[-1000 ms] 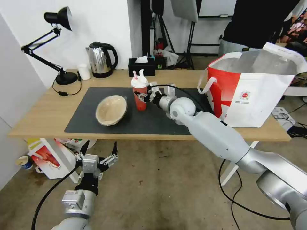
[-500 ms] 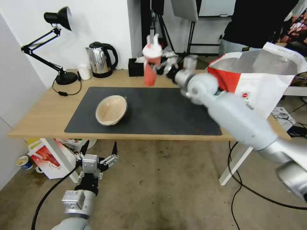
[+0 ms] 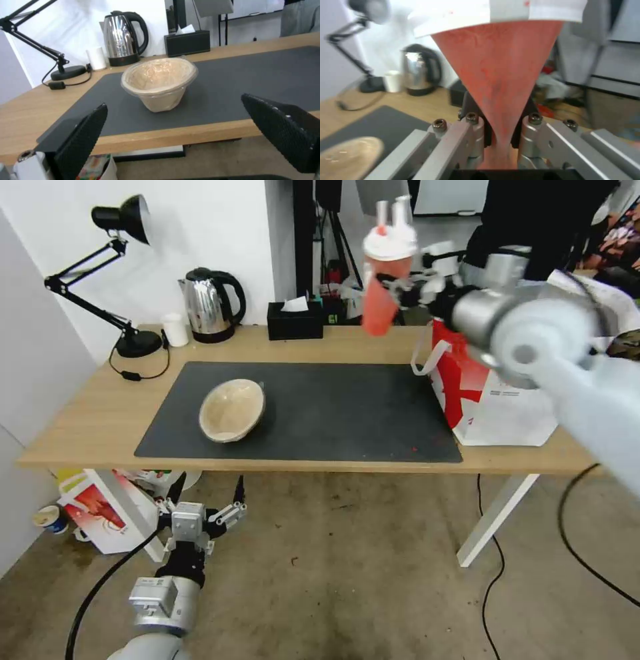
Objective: Pick up the trash from the table and place it into the takeout bag.
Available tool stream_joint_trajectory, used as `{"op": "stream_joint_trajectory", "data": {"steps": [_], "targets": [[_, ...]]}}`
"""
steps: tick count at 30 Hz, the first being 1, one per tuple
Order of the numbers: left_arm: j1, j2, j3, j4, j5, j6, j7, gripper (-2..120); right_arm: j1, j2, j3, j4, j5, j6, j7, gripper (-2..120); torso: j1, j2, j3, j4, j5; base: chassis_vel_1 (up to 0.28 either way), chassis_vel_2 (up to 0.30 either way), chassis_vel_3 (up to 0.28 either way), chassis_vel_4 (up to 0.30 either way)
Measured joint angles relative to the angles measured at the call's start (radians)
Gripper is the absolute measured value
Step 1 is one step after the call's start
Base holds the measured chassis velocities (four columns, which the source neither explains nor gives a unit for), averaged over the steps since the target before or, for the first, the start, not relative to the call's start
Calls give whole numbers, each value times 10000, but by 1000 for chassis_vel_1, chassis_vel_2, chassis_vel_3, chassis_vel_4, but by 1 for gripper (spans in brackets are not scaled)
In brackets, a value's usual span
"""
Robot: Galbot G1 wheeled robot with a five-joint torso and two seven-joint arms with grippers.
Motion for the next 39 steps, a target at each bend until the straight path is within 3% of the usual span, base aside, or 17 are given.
{"op": "stream_joint_trajectory", "data": {"steps": [4,13,28,39], "targets": [[0,-1,0,0,0,0,0,100,-315,-950,423,234,111,-207,453,7,-1,-1,0,-3,2,0,0,0,0],[0,0,0,0,0,0,0,100,-905,-1591,1274,-169,120,-183,549,7,0,-1,0,-2,2,0,0,0,0],[0,-1,0,0,0,0,0,100,-361,-1528,1352,-1976,66,33,248,7,0,0,1,-1,0,0,0,0,0],[0,0,0,0,0,0,0,100,-70,-1052,1115,-3408,-387,146,-156,7,0,-1,1,-1,-1,0,0,0,0]]}}
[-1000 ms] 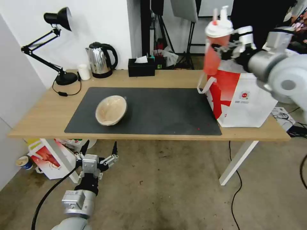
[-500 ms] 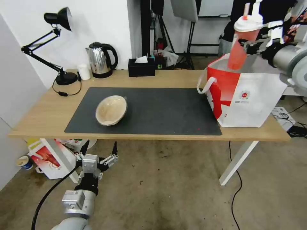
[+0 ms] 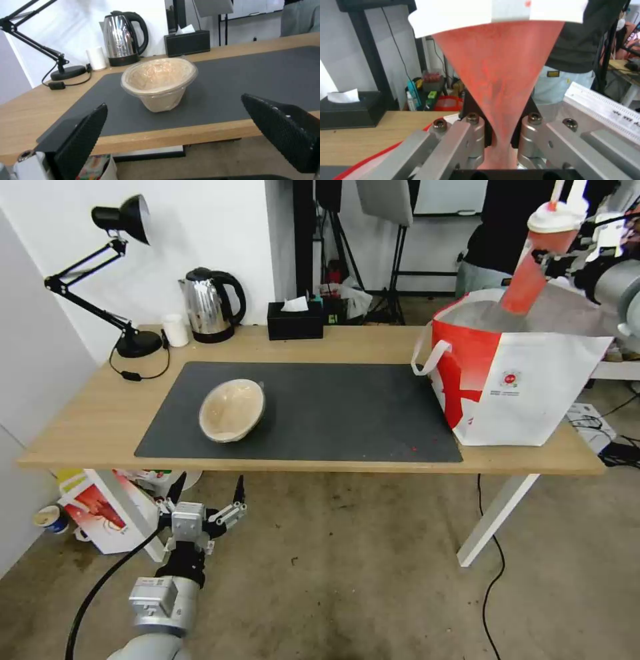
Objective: Pick up the trash from the table and place it into the takeout bag.
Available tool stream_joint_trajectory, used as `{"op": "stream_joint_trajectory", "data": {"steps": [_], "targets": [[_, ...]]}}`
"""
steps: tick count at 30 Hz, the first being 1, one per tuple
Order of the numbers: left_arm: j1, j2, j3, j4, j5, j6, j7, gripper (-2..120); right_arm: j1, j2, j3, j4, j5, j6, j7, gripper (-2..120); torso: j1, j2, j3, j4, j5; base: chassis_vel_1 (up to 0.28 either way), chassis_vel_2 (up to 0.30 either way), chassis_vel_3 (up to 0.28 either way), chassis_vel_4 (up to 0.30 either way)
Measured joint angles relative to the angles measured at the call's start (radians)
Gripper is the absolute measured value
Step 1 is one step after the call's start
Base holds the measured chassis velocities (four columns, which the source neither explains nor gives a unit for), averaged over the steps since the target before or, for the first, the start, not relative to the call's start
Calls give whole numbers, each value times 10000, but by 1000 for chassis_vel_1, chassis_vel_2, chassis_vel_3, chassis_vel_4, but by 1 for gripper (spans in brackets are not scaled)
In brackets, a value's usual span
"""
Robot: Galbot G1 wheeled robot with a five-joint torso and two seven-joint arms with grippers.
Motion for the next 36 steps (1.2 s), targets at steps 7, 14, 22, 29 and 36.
{"op": "stream_joint_trajectory", "data": {"steps": [7,14,22,29,36], "targets": [[0,0,0,0,0,0,0,100,-174,74,-7,-46,-212,-310,5,7,0,0,0,0,0,0,0,0,0],[0,0,-1,0,0,0,0,100,-479,-83,70,196,-837,-1176,153,12,0,0,0,-2,0,0,0,0,0],[0,0,0,0,0,0,0,100,-619,-152,143,278,-1272,-1489,331,45,0,0,0,1,0,0,0,0,0],[0,0,0,0,0,0,0,100,-779,-118,150,247,-1571,-1469,362,68,1,0,0,1,0,0,0,0,0],[0,0,0,0,0,0,0,100,-862,-154,140,321,-1646,-1427,400,92,0,0,0,1,0,0,0,0,0]]}}
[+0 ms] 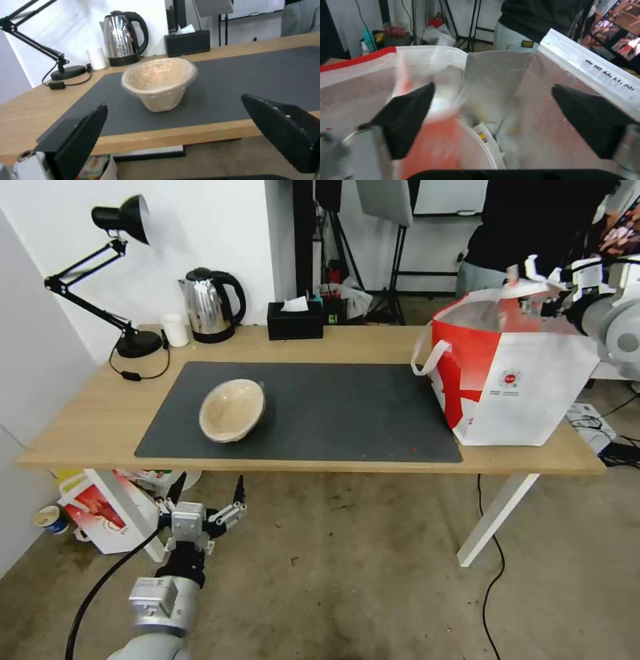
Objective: Pick up the trash from the table and place it into the takeout bag.
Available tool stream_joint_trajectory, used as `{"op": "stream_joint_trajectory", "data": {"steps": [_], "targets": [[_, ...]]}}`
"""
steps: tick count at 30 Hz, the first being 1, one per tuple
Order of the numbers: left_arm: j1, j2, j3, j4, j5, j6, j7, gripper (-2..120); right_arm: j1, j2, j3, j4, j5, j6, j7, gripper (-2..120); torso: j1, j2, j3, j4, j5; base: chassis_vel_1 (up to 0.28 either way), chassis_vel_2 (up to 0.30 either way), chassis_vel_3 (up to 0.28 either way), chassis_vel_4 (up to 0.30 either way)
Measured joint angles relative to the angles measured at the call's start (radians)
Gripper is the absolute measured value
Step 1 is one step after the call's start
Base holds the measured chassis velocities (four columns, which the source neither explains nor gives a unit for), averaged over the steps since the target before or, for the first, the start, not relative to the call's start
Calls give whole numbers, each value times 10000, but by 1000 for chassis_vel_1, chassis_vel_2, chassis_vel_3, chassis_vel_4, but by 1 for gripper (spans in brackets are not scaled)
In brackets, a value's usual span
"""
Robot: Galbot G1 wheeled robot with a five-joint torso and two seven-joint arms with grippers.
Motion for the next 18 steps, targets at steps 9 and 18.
{"op": "stream_joint_trajectory", "data": {"steps": [9,18], "targets": [[0,0,0,0,0,0,0,100,21,-248,-70,104,-1,93,-3,100,0,0,0,-1,-1,0,0,0,0],[0,0,0,0,0,0,0,100,14,-328,-80,238,11,157,-4,100,0,0,-1,-2,0,0,0,0,0]]}}
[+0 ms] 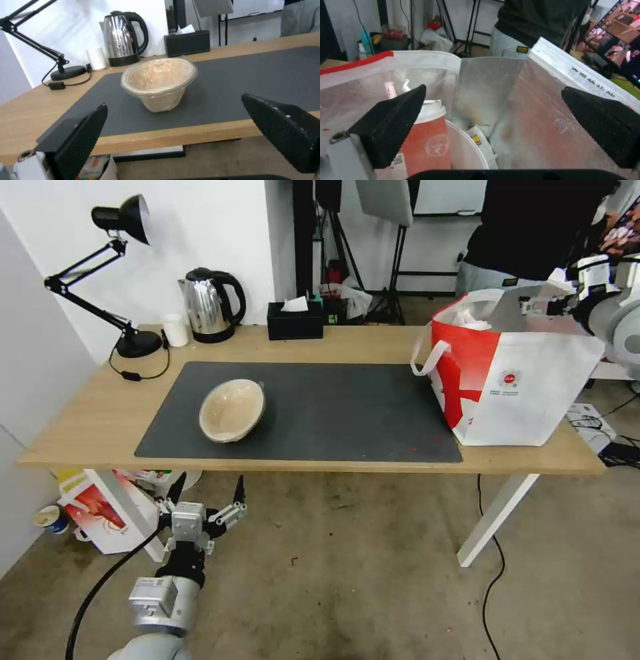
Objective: Pick up the trash from the table and place it into the takeout bag.
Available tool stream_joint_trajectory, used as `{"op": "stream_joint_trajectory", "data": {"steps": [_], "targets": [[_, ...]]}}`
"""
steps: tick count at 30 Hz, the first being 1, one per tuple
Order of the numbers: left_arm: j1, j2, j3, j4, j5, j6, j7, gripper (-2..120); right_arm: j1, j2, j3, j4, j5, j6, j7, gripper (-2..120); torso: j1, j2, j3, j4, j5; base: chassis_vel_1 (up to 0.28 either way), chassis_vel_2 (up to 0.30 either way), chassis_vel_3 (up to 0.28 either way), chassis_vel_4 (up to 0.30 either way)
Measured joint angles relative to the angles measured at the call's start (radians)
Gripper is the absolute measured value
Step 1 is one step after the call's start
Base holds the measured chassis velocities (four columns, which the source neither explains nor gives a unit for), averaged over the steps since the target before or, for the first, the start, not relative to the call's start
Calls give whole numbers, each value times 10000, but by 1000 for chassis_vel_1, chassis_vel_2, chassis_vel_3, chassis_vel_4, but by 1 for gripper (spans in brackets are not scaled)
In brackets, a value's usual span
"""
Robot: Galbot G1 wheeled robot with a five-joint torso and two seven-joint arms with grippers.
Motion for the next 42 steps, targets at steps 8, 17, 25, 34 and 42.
{"op": "stream_joint_trajectory", "data": {"steps": [8,17,25,34,42], "targets": [[0,0,0,0,0,0,0,100,-548,52,595,676,508,979,380,100,0,0,0,-2,0,0,0,0,0],[0,0,0,0,0,0,0,100,-1208,737,843,2376,442,4925,1561,100,0,0,1,2,-2,0,0,0,0],[0,0,1,0,0,0,1,100,-3042,1449,1331,4458,-1423,6416,2597,100,0,-1,0,-2,2,0,0,0,0],[1,1,0,0,0,0,1,100,-5214,2768,1345,5330,-3778,8494,2152,100,0,0,0,1,3,0,0,0,0],[0,0,0,0,0,0,0,100,-6634,3316,1270,5857,-4845,9051,2236,100,1,0,0,0,-1,0,0,0,0]]}}
